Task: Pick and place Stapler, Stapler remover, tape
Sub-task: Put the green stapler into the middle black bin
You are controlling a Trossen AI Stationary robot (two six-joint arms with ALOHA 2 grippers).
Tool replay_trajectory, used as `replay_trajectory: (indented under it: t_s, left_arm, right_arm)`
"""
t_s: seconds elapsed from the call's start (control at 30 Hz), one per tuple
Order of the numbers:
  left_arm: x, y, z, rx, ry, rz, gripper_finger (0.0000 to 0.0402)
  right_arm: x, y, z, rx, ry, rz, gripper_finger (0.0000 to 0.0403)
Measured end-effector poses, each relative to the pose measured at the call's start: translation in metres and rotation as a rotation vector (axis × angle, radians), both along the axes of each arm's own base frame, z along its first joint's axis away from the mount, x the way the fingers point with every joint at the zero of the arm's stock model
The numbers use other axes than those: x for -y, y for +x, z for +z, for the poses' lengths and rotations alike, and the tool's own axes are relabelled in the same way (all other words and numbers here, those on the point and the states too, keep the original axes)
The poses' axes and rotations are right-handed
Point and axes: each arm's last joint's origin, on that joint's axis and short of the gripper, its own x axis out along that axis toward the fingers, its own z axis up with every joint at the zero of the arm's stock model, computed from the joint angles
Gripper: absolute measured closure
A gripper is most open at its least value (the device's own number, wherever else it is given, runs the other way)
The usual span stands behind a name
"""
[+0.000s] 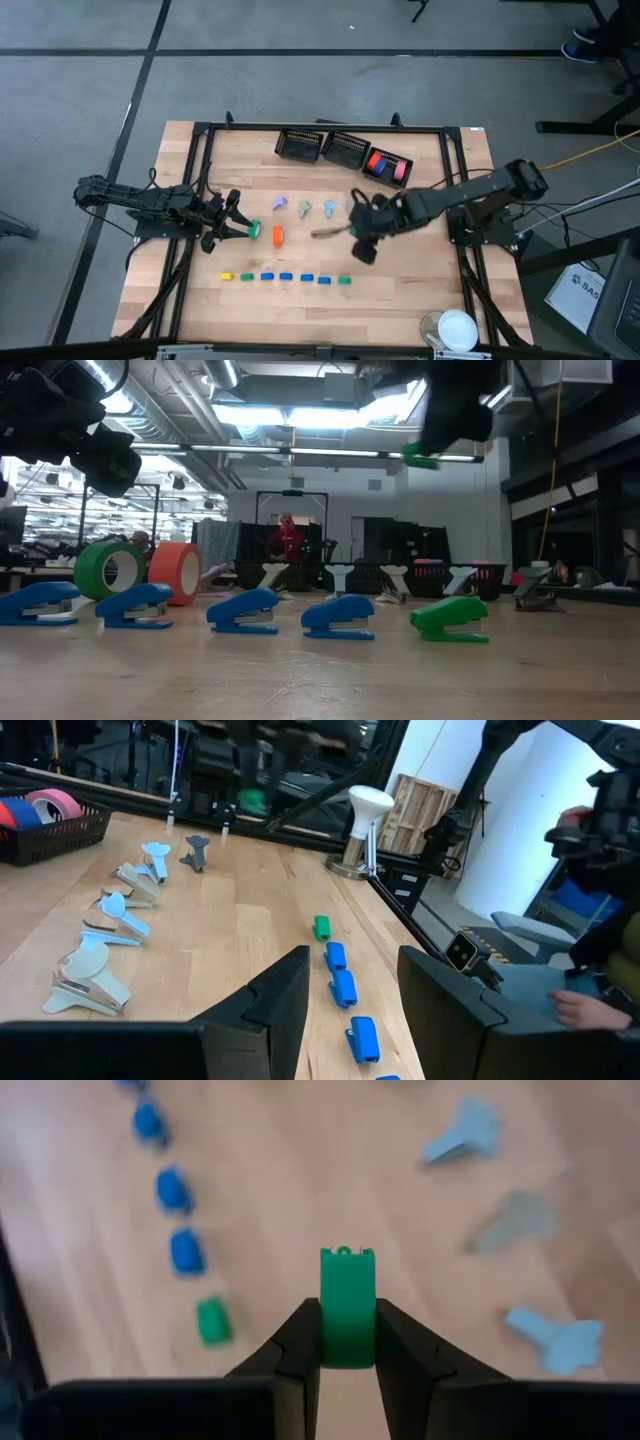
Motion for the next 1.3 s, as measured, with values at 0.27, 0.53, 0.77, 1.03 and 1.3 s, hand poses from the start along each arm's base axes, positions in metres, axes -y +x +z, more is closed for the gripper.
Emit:
replay_trajectory:
  t_s: [0.27,0.53,0.77,1.03,1.3]
  left_arm:
    - [0.0,0.0,0.0,0.0,0.0,0.0,0.0251]
    - [0.0,0.0,0.0,0.0,0.0,0.0,0.0251]
    - [0.0,0.0,0.0,0.0,0.0,0.0,0.0251]
    - [0.0,0.0,0.0,0.0,0.0,0.0,0.0251]
    - [0.0,0.0,0.0,0.0,0.0,0.0,0.0251]
  right_arm:
    - [0.064,0.011,0.001,0.04,-0.013,-0.291,0.0329]
    - [0.126,0.007,0.002,0.049,-0.054,-0.494,0.0327]
    - [0.173,-0.003,-0.001,0.035,-0.092,-0.654,0.0327]
    - [0.21,0.004,-0.02,0.033,-0.069,-0.678,0.0327]
    - [0.235,0.014,-0.056,-0.032,-0.036,-0.698,0.0325]
